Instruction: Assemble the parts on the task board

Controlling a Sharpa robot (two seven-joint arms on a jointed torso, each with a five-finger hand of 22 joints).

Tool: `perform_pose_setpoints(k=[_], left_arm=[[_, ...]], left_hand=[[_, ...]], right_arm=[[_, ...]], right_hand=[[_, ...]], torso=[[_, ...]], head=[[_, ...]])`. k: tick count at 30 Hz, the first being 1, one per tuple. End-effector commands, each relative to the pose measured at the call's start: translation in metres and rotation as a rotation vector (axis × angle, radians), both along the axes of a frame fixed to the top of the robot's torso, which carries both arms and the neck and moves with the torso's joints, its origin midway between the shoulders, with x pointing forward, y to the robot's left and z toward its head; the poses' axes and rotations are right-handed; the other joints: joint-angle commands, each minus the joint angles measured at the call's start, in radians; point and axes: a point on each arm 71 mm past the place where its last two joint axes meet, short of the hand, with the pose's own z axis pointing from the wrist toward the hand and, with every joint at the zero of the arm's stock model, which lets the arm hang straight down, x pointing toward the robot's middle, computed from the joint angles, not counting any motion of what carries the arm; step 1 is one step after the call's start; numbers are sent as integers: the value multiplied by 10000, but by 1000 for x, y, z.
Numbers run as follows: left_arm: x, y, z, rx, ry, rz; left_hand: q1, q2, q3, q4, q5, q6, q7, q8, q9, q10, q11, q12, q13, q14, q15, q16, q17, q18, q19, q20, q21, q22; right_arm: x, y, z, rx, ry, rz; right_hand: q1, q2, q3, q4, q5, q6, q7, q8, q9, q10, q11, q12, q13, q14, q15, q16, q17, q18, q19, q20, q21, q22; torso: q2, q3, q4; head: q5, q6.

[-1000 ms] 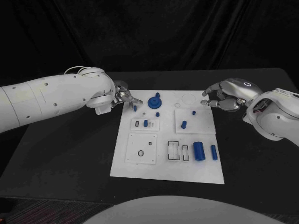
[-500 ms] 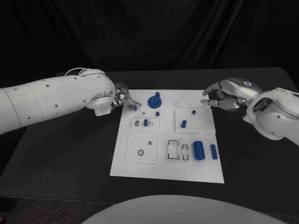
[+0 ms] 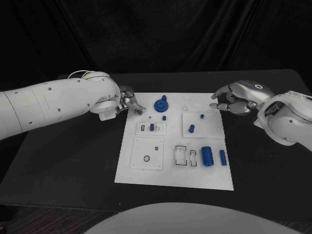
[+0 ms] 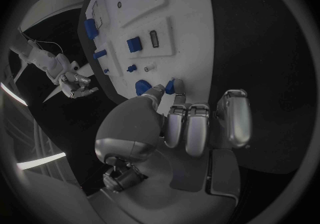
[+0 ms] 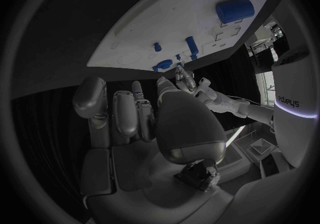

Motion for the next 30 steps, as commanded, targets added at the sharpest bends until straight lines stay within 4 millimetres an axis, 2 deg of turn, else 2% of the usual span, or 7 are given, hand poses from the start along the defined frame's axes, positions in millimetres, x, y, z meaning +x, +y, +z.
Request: perform_pose_setpoints(k=[1,5,7,16,19,23,30], left_arm=[[0,-3,1,-307,-171,-166],[1,-3,1,-375,-229,-193],[1,-3,1,-405,-254,-204],[1,-1,2,-501,-347,-206],[0,0,2,-533,-390,-181],[-1,3,2,-575,-448,-126],[-12,6,2,-509,-195,-211]], left_hand=[[207,6,171,-143,362,-40,-27,-58,-17,1059,-6,35,2630,1038,18,27,2635,59,-54,-23,-48,1843],[433,-18,665,-406,577,11,-82,-64,-39,1059,-54,35,2630,1038,-23,27,2635,60,-48,-59,-59,1851],[514,-113,1067,-587,965,56,-109,-59,-48,1059,-85,35,2630,1038,-52,27,2635,60,-46,-85,-67,1852],[17,-776,3492,-1276,1254,274,-154,93,76,1059,-142,35,2630,1038,-100,27,2635,65,-22,-178,-83,1858],[-150,-893,4119,-1476,1309,306,-183,127,126,1059,-158,35,2630,1038,-124,27,2635,57,-19,-173,-88,1858],[-322,-1018,4595,-1669,1352,374,-187,164,171,1059,-172,35,2630,1038,-137,27,2635,54,-11,-177,-85,1860],[-410,-1084,4765,-1770,1307,417,-195,185,193,1059,-181,35,2630,1038,-145,27,2635,54,-7,-184,-87,1859]], right_arm=[[0,-1,-1,-60,24,-55],[0,-1,-1,-64,29,-63],[0,-1,-1,-67,33,-70],[0,-1,-2,-82,53,-103],[0,-1,-2,-88,63,-115],[0,-2,-2,-93,73,-128],[-1,-3,-2,-107,102,-165]], right_hand=[[90,-1,2,-21,59,46,-9,-54,-14,-50,5,-63,572,166,1,-61,-21,144,-65,23,-35,1280],[90,-1,2,-21,59,46,-9,-54,-14,-50,5,-63,572,166,1,-61,-21,144,-65,23,-35,1280],[98,2,5,-24,68,48,-9,-55,-16,-60,5,-74,556,166,1,-62,-22,146,-68,23,-47,1278],[126,11,15,-33,93,51,-7,-57,-24,-61,5,-76,554,164,0,-77,-37,148,-70,22,-64,1274],[143,18,22,-38,105,53,-6,-59,-28,-62,4,-79,551,164,1,-79,-40,149,-71,22,-71,1273],[143,18,22,-38,105,53,-6,-59,-28,-62,4,-79,551,164,1,-79,-40,149,-71,22,-71,1273],[143,18,22,-38,105,53,-6,-59,-28,-62,4,-79,551,164,1,-79,-40,149,-71,22,-71,1273]], torso=[[-1,3,2],[-2,5,1],[-4,9,1],[-7,5,2],[-4,4,4],[-1,4,7],[3,3,10]], head=[[1,-9],[0,-19],[1,-19],[-4,-19],[10,-19],[8,-19],[-16,-19]])
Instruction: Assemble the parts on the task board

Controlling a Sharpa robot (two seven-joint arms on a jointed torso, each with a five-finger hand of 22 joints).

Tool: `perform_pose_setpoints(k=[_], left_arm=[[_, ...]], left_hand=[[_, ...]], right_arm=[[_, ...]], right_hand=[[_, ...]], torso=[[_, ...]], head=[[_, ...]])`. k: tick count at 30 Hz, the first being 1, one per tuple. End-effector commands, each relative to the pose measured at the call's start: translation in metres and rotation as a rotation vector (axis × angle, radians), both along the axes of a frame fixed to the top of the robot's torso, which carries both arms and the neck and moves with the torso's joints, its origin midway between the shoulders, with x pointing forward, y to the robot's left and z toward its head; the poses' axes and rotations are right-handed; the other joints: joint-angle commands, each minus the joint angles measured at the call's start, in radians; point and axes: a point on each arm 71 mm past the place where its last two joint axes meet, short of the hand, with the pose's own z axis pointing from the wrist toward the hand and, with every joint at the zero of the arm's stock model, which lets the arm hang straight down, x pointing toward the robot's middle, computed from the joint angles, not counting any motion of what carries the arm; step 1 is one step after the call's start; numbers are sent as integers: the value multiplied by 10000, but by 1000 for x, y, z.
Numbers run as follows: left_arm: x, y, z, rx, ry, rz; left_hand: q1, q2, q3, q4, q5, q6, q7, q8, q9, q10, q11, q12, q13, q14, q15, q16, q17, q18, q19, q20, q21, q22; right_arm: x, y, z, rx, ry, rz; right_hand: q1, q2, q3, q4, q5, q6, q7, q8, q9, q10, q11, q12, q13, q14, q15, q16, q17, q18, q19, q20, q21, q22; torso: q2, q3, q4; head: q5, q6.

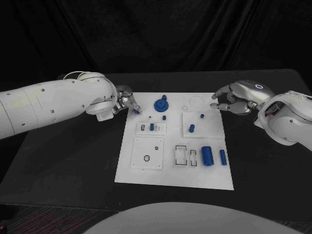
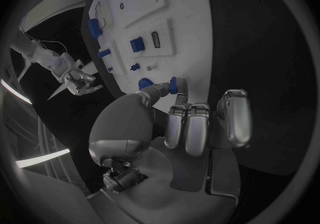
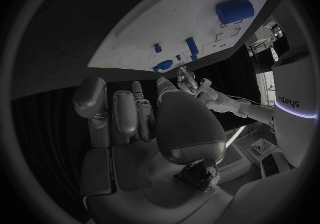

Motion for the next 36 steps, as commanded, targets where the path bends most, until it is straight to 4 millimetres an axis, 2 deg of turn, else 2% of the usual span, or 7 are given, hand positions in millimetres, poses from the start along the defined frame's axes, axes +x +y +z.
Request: perform_pose_setpoints(k=[1,12,19,22,25,36], left_arm=[[-8,-3,0,-74,142,-186],[-31,-11,2,72,616,-592],[-34,-14,1,43,624,-640],[-35,-16,1,13,620,-670],[-36,-17,-1,-3,633,-690],[-40,-19,-8,-69,691,-645]], left_hand=[[-60,-46,454,-354,-20,28,-49,68,12,1042,-55,35,2630,1038,-72,27,2627,55,22,-73,-58,1850],[-206,-74,593,-413,-163,50,-53,56,10,1042,-62,35,2630,1038,-81,27,2627,57,21,-82,-69,1846],[-278,-56,684,-453,-245,-24,-41,2,-4,1042,-57,35,2630,1038,-80,27,2627,63,-1,-84,-99,1836],[-278,-48,700,-463,-245,-38,-39,-7,-6,1042,-56,35,2630,1038,-80,27,2627,62,4,-84,-94,1838],[-278,-48,700,-463,-245,-38,-39,-7,-6,1042,-56,35,2630,1038,-80,27,2627,62,4,-84,-94,1838],[-286,-10,744,-480,-221,-50,-31,-16,-6,1042,-52,35,2630,1038,-78,27,2627,61,7,-84,-92,1839]], right_arm=[[-1,-2,-1,-86,69,-136],[-1,-2,-1,-99,91,-174],[-1,-2,-2,-97,90,-152],[-1,-2,-1,-91,80,-144],[-1,-2,-1,-88,78,-140],[-1,-2,-2,-104,94,-174]], right_hand=[[132,7,22,-38,34,53,-6,-59,-17,-62,4,-51,560,164,0,-38,-6,150,-71,22,-33,1277],[162,21,35,-42,50,56,-6,-63,-25,-85,5,-77,526,154,1,-80,-49,158,-84,23,-84,1265],[162,21,35,-42,50,56,-6,-63,-25,-85,5,-77,526,154,1,-80,-49,158,-84,23,-84,1265],[162,21,35,-42,50,56,-6,-63,-25,-85,5,-77,526,154,1,-80,-49,158,-84,23,-84,1265],[162,21,35,-42,50,56,-6,-63,-25,-85,5,-77,526,154,1,-80,-49,158,-84,23,-84,1265],[162,21,35,-42,50,56,-6,-63,-25,-85,5,-77,526,154,1,-80,-49,158,-84,23,-84,1265]], torso=[[5,-3,7],[-9,1,2],[1,8,7],[5,8,21],[3,7,7],[3,-15,-11]], head=[[-12,2],[82,2],[115,2],[72,2],[96,2],[163,2]])
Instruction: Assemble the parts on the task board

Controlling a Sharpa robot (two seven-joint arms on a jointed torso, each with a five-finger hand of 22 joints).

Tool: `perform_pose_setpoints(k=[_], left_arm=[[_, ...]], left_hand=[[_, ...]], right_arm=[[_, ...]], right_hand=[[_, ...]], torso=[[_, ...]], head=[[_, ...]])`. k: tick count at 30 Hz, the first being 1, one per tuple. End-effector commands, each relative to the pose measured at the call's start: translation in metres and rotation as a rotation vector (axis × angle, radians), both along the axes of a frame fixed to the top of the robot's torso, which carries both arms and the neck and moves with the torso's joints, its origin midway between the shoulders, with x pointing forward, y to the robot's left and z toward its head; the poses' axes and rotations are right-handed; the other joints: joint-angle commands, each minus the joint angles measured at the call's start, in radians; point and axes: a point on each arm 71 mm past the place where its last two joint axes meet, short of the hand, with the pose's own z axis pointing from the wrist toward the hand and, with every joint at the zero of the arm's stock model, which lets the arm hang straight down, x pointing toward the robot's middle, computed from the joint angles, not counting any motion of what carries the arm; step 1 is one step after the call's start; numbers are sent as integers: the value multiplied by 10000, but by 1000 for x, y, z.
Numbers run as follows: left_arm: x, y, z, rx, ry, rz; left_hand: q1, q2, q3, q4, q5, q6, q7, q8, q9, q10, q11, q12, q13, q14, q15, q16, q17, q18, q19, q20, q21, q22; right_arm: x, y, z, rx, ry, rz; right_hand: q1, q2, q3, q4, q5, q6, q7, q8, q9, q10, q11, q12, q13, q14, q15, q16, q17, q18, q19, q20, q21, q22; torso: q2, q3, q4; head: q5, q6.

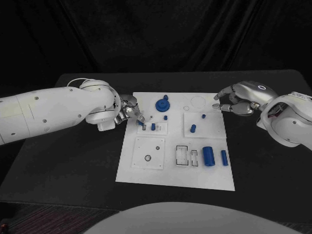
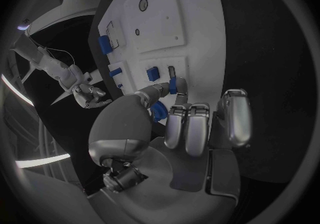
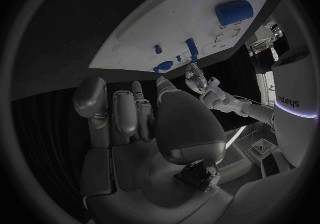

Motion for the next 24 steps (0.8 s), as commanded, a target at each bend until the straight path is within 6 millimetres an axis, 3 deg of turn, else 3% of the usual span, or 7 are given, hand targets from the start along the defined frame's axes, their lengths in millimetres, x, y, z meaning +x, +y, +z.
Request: perform_pose_setpoints(k=[1,17,24], left_arm=[[-2,-3,-3,-115,-7,6],[-10,-1,-11,-210,133,42],[-14,-2,-12,-235,190,-23]], left_hand=[[-27,64,452,-380,-6,-31,-21,-17,-4,1042,-52,35,2630,1039,-79,26,2631,60,7,-85,-32,1842],[-30,78,484,-406,31,-30,-17,-16,1,1042,-50,35,2630,1039,-77,26,2631,63,-2,-85,-43,1838],[-31,89,501,-417,46,-27,-15,-14,4,1042,-49,35,2630,1039,-77,26,2631,66,-9,-85,-52,1835]], right_arm=[[0,-1,-2,-76,48,-139],[0,-2,-3,-98,90,-184],[0,-3,-4,-121,137,-209]], right_hand=[[70,5,35,-42,50,57,-6,-63,-12,-85,5,-37,524,154,0,-35,-10,158,-48,-13,-34,1269],[123,3,44,-47,79,66,-5,-69,-30,-106,6,-61,495,138,3,-82,-54,163,-58,-11,-80,1260],[164,4,55,-55,118,74,-6,-71,-40,-108,5,-64,494,135,4,-87,-58,166,-65,-10,-108,1254]], torso=[[0,-15,-4],[-2,-5,29],[-6,-7,1]], head=[[32,3],[-46,3],[27,3]])
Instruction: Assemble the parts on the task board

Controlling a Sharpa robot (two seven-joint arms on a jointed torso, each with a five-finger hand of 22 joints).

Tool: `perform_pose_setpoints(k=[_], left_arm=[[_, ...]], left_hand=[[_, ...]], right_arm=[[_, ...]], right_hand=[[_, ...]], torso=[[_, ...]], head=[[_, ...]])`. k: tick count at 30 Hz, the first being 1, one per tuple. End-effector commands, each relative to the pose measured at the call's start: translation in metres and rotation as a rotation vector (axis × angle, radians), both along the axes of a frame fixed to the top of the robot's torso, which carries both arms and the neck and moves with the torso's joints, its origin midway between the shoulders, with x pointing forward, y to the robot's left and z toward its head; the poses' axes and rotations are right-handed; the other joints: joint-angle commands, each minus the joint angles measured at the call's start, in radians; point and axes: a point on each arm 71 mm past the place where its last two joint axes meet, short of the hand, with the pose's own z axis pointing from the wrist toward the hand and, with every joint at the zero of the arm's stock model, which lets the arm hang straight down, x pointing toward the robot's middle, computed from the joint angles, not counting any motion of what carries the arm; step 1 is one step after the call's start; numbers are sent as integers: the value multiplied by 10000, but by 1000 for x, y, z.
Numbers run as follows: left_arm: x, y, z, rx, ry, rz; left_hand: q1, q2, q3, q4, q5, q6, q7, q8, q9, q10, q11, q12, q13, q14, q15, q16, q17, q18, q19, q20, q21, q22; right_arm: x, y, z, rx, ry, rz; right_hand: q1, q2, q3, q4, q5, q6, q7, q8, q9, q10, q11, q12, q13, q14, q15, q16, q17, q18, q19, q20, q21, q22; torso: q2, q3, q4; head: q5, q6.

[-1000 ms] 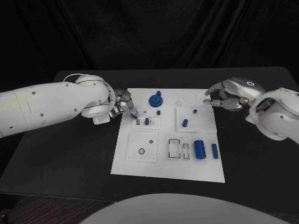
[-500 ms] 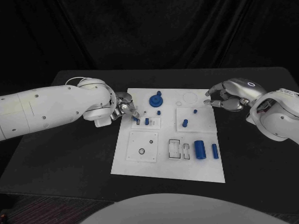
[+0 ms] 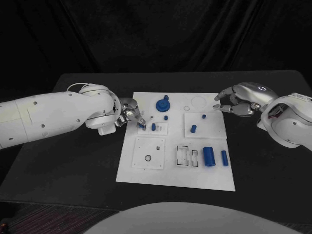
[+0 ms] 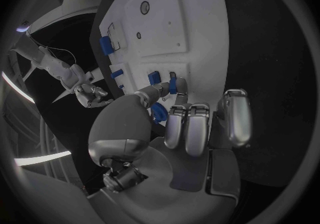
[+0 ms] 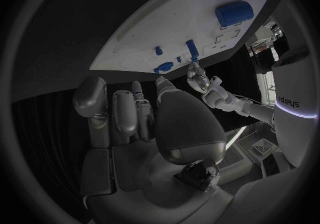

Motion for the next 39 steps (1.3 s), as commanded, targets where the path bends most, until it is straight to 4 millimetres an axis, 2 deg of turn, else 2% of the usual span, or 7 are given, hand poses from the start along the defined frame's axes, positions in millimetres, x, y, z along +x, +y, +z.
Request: perform_pose_setpoints(k=[1,14,19,23,27,29,39], left_arm=[[-5,-2,-6,11,245,-127],[-7,-3,-7,-23,259,-150],[-6,-3,-8,-15,289,-176],[-7,-3,-8,1,320,-198],[-7,-3,-8,27,359,-216],[-7,-3,-8,29,356,-204],[-7,-3,-9,66,380,-187]], left_hand=[[-20,100,410,-327,49,-19,-37,-11,8,1042,-49,35,2630,1039,-77,27,2632,68,-17,-85,-62,1832],[-37,121,434,-343,32,-22,-26,-11,14,1042,-40,35,2630,1039,-72,27,2632,81,-56,-83,-108,1815],[-277,173,35,-333,-1265,-22,-15,-129,-70,1042,-7,35,2630,1039,-37,27,2632,84,-81,-48,-153,1805],[-307,189,-101,-306,-1376,10,-12,-164,-115,1042,0,35,2630,1039,-38,27,2632,87,-87,-45,-165,1802],[-386,258,-538,-187,-2207,88,-1,-285,-261,1042,9,35,2630,1039,-23,27,2632,90,-96,-29,-193,1798],[-402,267,-593,-163,-2263,96,5,-300,-278,1042,13,35,2630,1039,-18,27,2632,90,-95,-29,-194,1798],[-823,321,-2337,719,-3358,36,173,-541,-477,1042,158,35,2630,1039,105,27,2632,109,-160,79,-304,1772]], right_arm=[[0,-1,-2,-97,75,-159],[0,-2,-3,-83,159,-199],[0,-1,-4,-95,187,-203],[0,-1,-4,-109,211,-212],[0,-1,-4,-125,234,-222],[0,-1,-4,-134,247,-223],[0,0,-5,-170,302,-225]], right_hand=[[121,17,33,-31,63,79,-6,-25,-22,-78,-30,-70,486,131,4,-61,-30,165,-63,-10,-66,1248],[183,10,48,-37,130,92,-6,-29,-38,-78,-30,-72,485,132,3,-62,-31,168,-66,-9,-91,1244],[200,7,52,-37,151,96,-4,-30,-43,-83,-30,-77,478,132,3,-61,-29,167,-65,-9,-90,1245],[212,6,55,-37,166,101,-5,-30,-46,-81,-30,-76,480,130,3,-69,-38,166,-63,-9,-88,1246],[273,0,72,-41,239,117,-6,-33,-62,-82,-31,-79,478,129,4,-78,-47,169,-66,-10,-113,1242],[306,-5,81,-42,283,122,-5,-37,-71,-84,-30,-81,475,131,3,-72,-41,169,-65,-9,-119,1242],[519,-42,157,-46,646,152,-1,-69,-139,-94,-31,-97,459,132,2,-93,-64,170,-54,-11,-157,1244]], torso=[[-5,2,-17],[-6,10,-10],[0,1,-24],[1,5,-19],[3,7,-18],[4,7,-18],[10,7,-17]], head=[[26,-1],[20,-1],[6,-1],[4,-1],[9,-1],[12,-1],[8,-1]])
